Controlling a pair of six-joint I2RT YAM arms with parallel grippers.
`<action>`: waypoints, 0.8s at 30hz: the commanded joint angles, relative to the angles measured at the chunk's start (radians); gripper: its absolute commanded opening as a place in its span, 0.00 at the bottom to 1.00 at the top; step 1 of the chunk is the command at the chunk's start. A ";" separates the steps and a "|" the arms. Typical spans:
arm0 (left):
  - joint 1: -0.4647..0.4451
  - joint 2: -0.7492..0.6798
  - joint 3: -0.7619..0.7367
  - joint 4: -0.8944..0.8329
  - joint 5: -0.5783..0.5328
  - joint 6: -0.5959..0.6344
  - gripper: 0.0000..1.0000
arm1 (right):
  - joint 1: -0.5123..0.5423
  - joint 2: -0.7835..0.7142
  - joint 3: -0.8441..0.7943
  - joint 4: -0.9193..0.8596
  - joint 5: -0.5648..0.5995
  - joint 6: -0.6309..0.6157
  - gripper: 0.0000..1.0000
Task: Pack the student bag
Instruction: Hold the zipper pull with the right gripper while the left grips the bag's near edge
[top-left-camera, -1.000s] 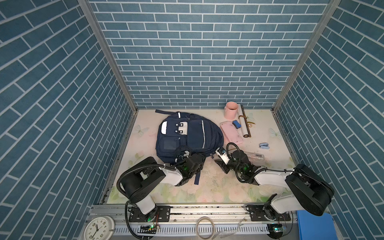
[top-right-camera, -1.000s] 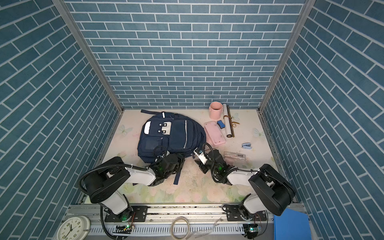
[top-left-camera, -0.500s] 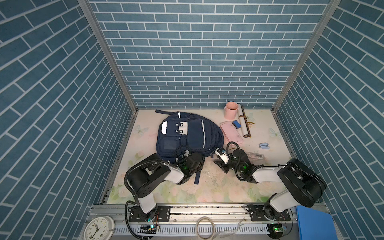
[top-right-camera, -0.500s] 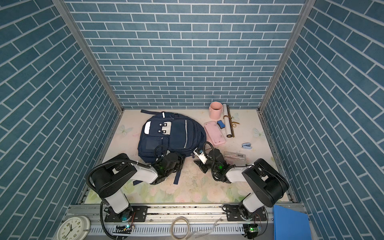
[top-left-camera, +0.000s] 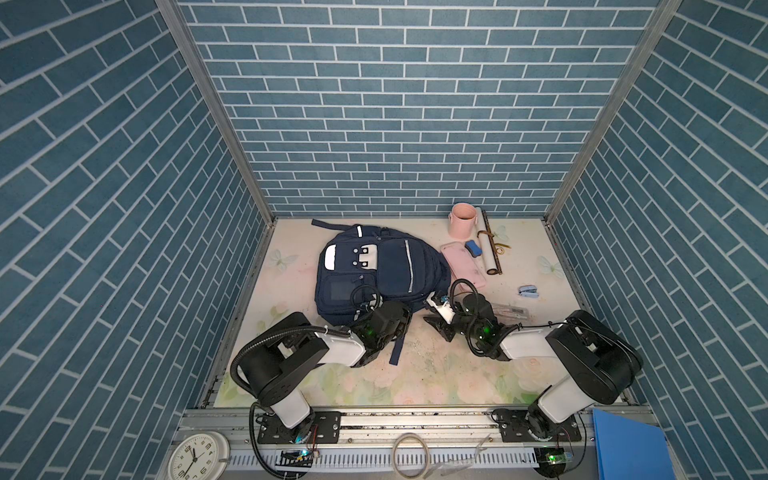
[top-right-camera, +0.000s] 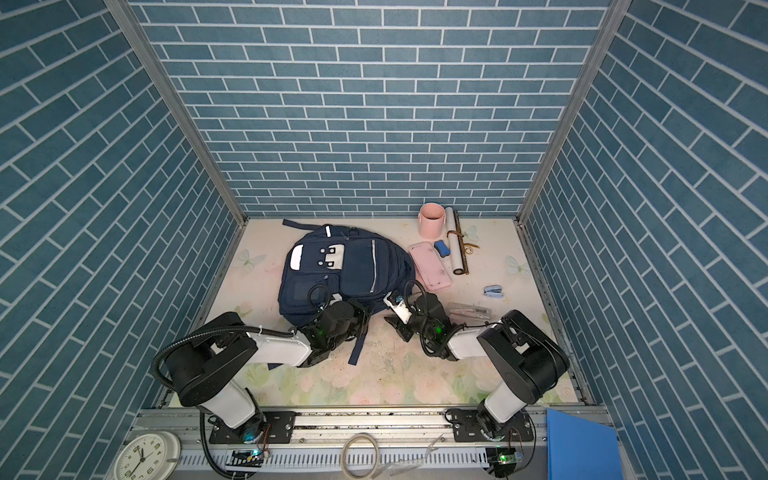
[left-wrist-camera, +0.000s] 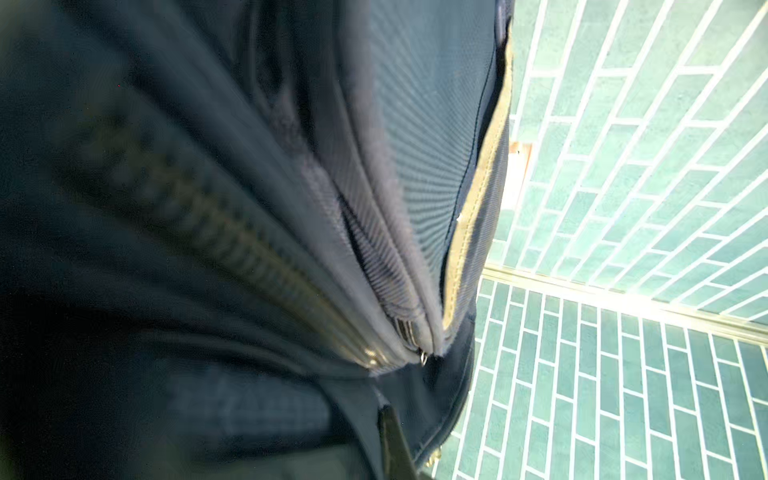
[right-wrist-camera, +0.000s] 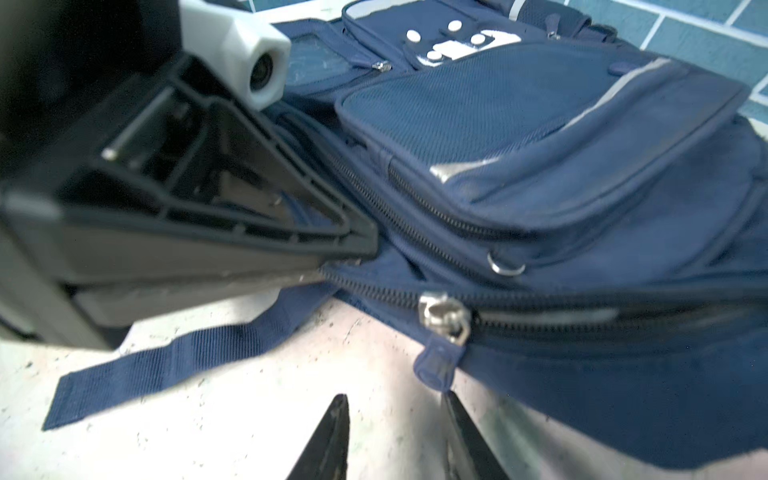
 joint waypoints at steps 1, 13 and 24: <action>-0.014 -0.038 0.022 0.046 0.016 0.028 0.00 | -0.006 0.013 0.028 0.023 -0.044 -0.041 0.36; -0.019 -0.063 0.009 0.050 0.012 0.027 0.00 | -0.046 0.017 0.042 0.031 -0.087 -0.017 0.30; -0.033 -0.062 0.075 0.028 -0.032 -0.010 0.00 | 0.017 -0.052 -0.053 0.227 0.221 -0.024 0.36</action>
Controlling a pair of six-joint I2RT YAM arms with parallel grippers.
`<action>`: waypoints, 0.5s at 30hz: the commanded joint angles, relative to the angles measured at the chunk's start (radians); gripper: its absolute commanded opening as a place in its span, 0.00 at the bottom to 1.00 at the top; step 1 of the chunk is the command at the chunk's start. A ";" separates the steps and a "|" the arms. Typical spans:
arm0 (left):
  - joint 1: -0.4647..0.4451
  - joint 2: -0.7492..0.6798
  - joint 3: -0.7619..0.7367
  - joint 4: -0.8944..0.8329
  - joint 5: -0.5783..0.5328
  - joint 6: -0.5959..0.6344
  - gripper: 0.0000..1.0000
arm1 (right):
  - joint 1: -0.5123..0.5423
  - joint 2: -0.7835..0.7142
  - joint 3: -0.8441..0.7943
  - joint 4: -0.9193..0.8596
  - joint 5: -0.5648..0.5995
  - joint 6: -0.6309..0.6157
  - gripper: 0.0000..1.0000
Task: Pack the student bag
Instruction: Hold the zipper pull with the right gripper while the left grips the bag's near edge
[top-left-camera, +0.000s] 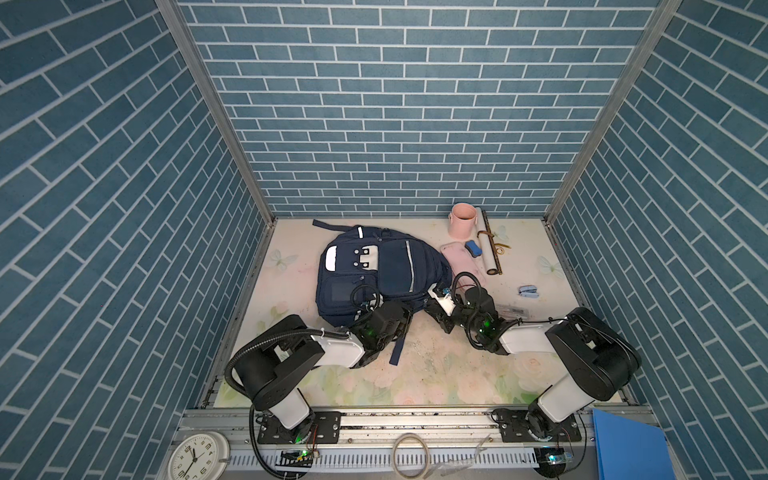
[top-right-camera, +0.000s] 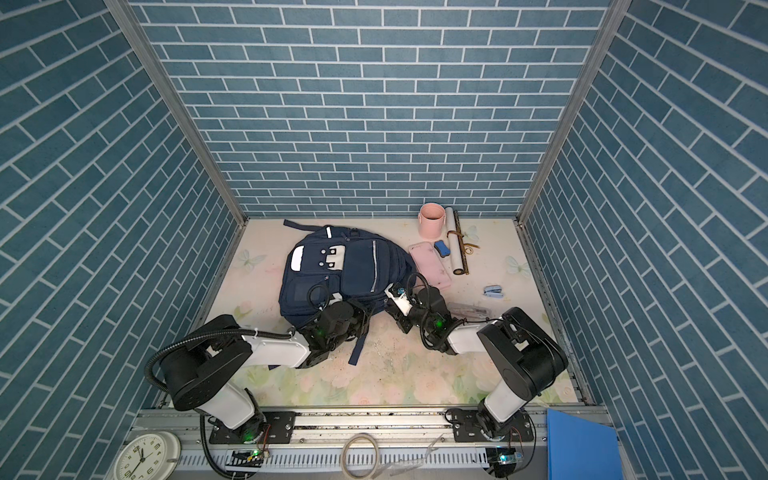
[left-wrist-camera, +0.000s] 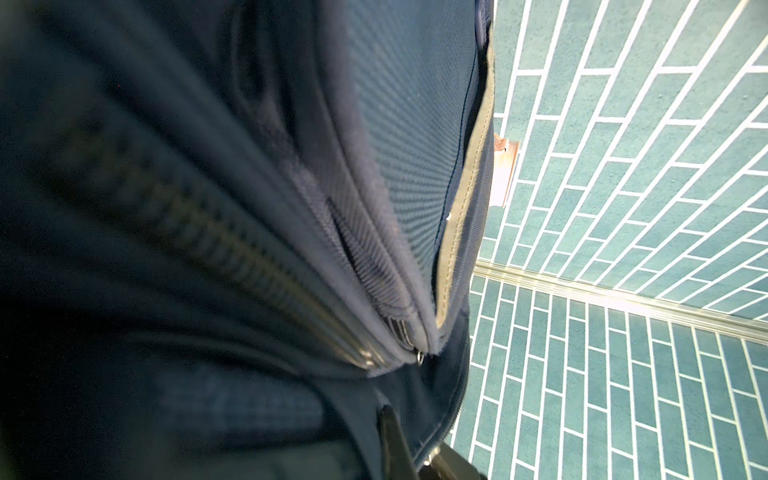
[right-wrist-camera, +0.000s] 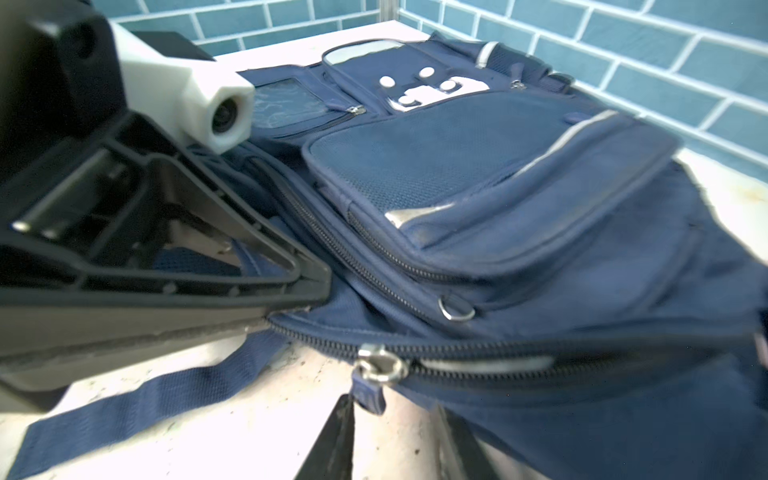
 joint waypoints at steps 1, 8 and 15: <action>-0.025 -0.032 0.076 0.056 -0.024 -0.003 0.00 | 0.038 -0.050 -0.033 0.139 0.191 -0.044 0.36; -0.058 0.014 0.155 0.102 -0.069 -0.044 0.00 | 0.131 -0.047 -0.035 0.212 0.504 -0.071 0.38; -0.068 0.029 0.178 0.101 -0.076 -0.044 0.00 | 0.181 0.003 -0.022 0.355 0.746 -0.090 0.39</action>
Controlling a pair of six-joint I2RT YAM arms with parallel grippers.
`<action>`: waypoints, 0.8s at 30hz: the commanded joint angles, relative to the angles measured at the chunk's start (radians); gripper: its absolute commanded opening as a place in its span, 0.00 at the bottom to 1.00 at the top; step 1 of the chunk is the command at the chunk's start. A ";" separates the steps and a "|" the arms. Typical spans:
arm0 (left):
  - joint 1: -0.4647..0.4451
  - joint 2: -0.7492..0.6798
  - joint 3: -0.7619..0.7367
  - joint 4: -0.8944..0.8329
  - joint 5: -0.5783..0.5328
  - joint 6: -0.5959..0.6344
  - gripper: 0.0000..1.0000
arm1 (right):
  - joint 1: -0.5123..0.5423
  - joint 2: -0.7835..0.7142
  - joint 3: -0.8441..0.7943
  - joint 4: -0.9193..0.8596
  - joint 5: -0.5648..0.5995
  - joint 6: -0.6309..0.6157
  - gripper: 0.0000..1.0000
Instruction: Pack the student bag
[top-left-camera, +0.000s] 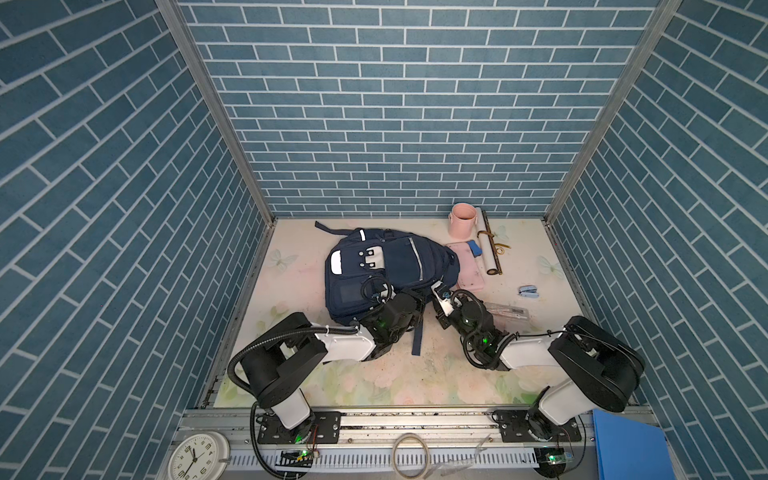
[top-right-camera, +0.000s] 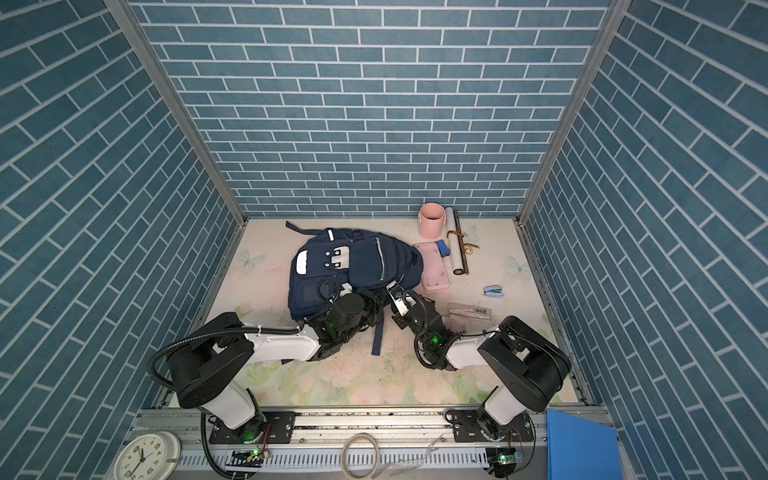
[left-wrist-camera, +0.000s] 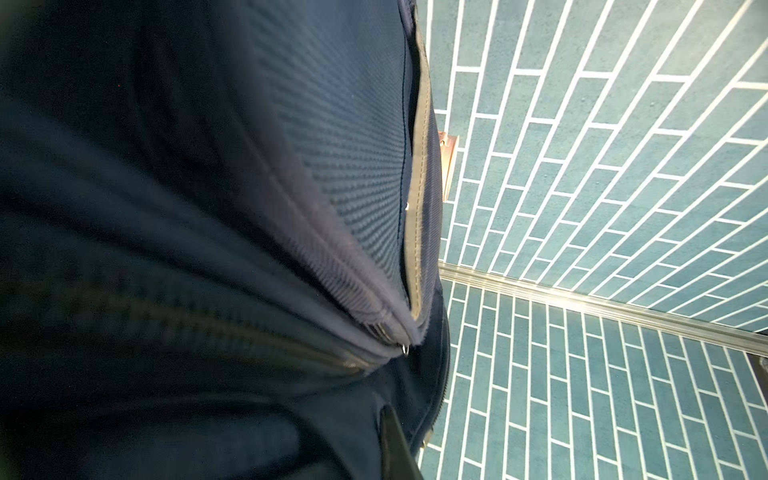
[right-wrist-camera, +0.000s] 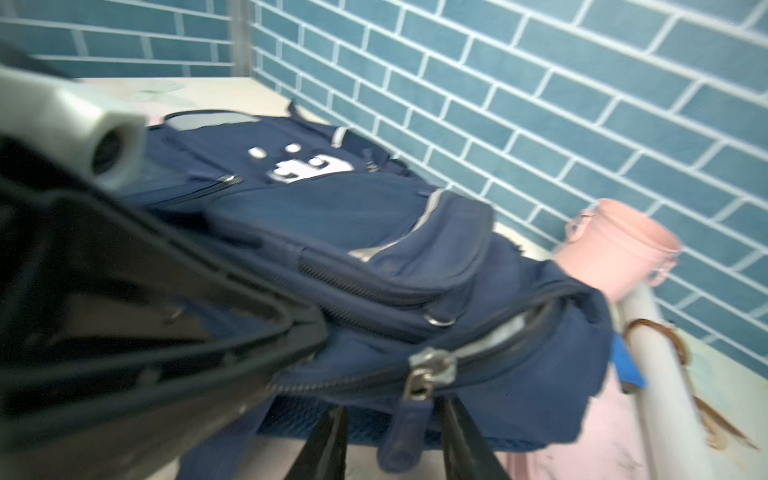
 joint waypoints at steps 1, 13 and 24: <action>-0.020 -0.006 0.029 0.099 0.002 -0.007 0.00 | 0.020 0.029 0.015 0.138 0.192 -0.039 0.39; -0.007 -0.055 -0.022 0.026 0.007 0.019 0.00 | -0.004 -0.058 -0.042 0.081 -0.013 -0.001 0.03; 0.038 -0.178 -0.137 -0.069 0.063 0.084 0.00 | -0.192 -0.174 -0.052 -0.116 -0.478 0.121 0.00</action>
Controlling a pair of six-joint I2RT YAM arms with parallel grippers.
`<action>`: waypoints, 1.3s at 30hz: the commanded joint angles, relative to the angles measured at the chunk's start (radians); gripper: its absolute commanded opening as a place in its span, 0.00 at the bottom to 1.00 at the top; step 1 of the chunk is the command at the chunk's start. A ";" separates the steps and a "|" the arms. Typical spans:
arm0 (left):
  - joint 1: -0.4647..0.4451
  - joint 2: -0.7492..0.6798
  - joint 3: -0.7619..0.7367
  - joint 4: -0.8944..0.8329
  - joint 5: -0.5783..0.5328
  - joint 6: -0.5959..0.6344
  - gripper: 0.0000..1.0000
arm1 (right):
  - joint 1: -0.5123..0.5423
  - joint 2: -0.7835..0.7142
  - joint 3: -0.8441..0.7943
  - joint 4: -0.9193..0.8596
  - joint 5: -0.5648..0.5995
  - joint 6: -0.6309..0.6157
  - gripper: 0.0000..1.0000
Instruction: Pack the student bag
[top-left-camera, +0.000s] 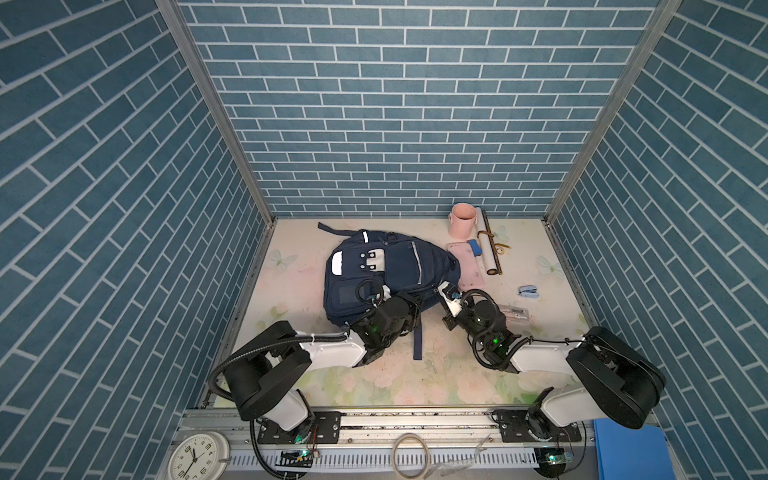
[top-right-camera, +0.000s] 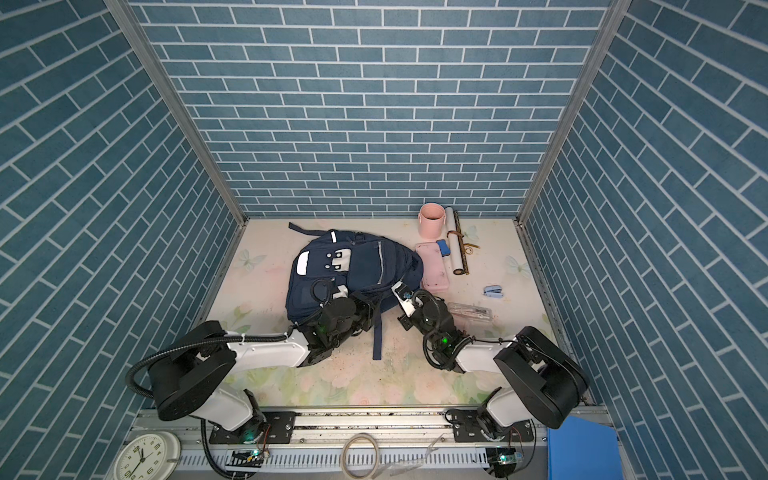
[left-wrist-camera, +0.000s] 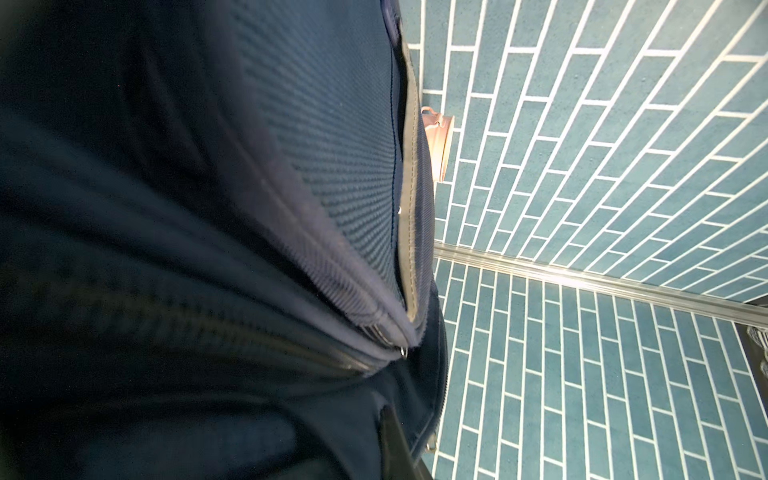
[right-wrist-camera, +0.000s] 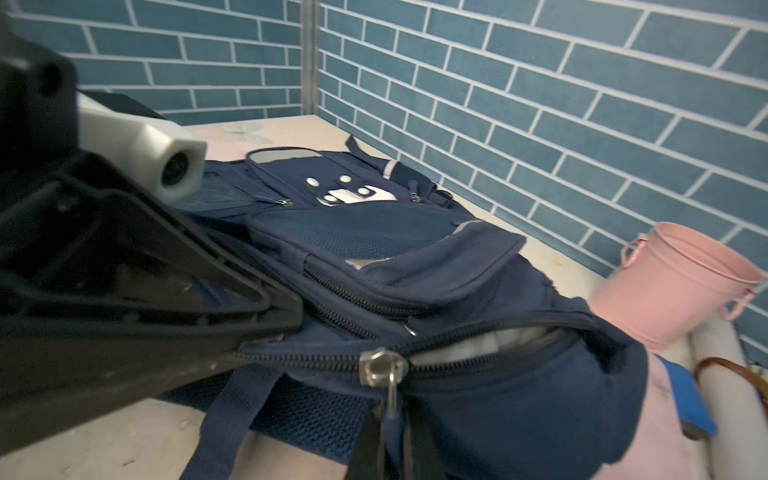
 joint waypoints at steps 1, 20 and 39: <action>0.025 -0.045 -0.029 -0.047 0.005 0.051 0.00 | -0.062 -0.032 -0.002 -0.018 -0.099 0.064 0.00; 0.299 -0.144 0.030 -0.365 0.402 0.499 0.00 | -0.188 -0.031 0.106 -0.361 0.018 0.077 0.00; 0.651 -0.044 0.268 -0.800 0.605 0.873 0.41 | 0.037 0.164 0.367 -0.528 -0.118 0.075 0.00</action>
